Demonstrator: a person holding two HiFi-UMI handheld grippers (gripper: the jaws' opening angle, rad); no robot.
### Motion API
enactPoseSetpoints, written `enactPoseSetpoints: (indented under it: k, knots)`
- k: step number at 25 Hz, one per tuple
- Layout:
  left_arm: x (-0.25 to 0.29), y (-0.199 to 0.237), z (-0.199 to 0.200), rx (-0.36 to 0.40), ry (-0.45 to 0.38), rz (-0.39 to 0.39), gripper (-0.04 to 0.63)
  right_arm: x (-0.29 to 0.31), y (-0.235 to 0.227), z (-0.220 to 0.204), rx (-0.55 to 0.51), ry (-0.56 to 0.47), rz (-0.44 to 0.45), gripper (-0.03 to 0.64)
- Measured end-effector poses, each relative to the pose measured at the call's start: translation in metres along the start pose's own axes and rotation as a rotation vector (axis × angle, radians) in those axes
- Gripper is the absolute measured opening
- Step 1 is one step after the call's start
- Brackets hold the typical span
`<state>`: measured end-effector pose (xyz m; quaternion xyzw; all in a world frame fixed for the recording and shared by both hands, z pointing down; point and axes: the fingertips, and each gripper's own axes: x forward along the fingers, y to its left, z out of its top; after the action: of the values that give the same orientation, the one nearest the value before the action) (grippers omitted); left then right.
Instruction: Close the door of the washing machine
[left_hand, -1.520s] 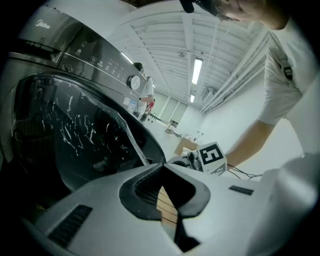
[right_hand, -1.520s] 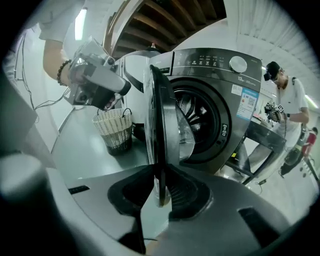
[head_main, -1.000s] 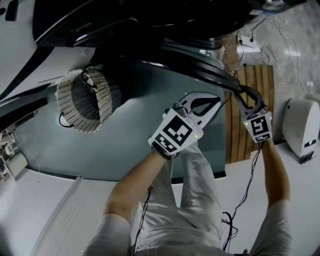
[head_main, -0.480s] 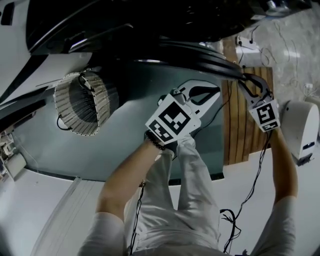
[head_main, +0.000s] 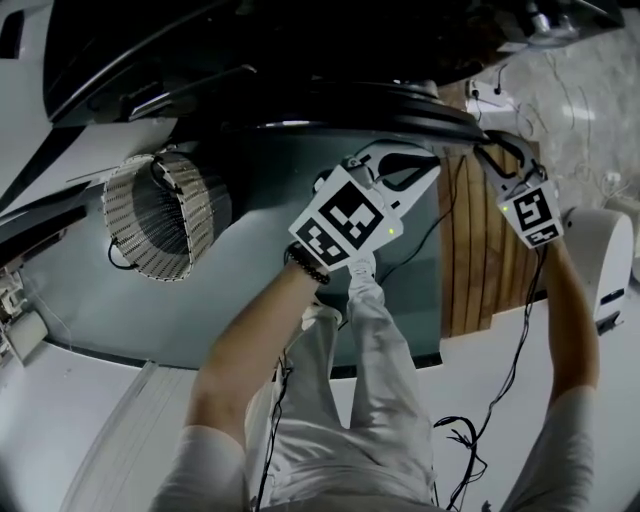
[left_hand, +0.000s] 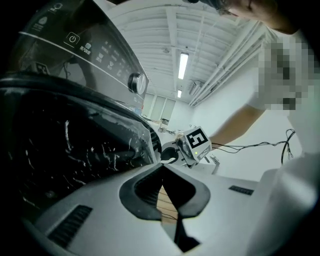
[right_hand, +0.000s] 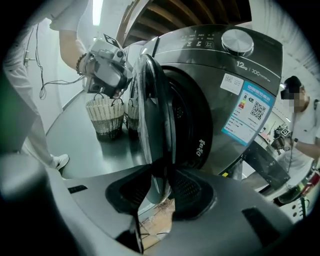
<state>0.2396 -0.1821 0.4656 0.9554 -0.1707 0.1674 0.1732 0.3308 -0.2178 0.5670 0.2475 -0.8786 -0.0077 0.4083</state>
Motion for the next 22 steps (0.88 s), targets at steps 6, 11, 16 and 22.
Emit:
enactPoseSetpoints:
  k: [6,11,16,22]
  knots:
    - [0.001,0.015,0.013,0.017,-0.038,0.038,0.003,0.011,-0.024,0.004,0.015,-0.003,-0.049,0.136]
    - [-0.001,0.022,0.013,0.016,-0.038,0.041,0.003,0.02,-0.041,0.009,0.011,0.017,-0.068,0.138]
    - [-0.004,0.029,0.015,0.021,-0.036,0.042,0.003,0.03,-0.063,0.014,0.036,0.03,-0.137,0.143]
    - [-0.01,0.038,0.019,0.032,-0.043,0.066,0.003,0.036,-0.082,0.019,0.092,0.022,-0.269,0.146]
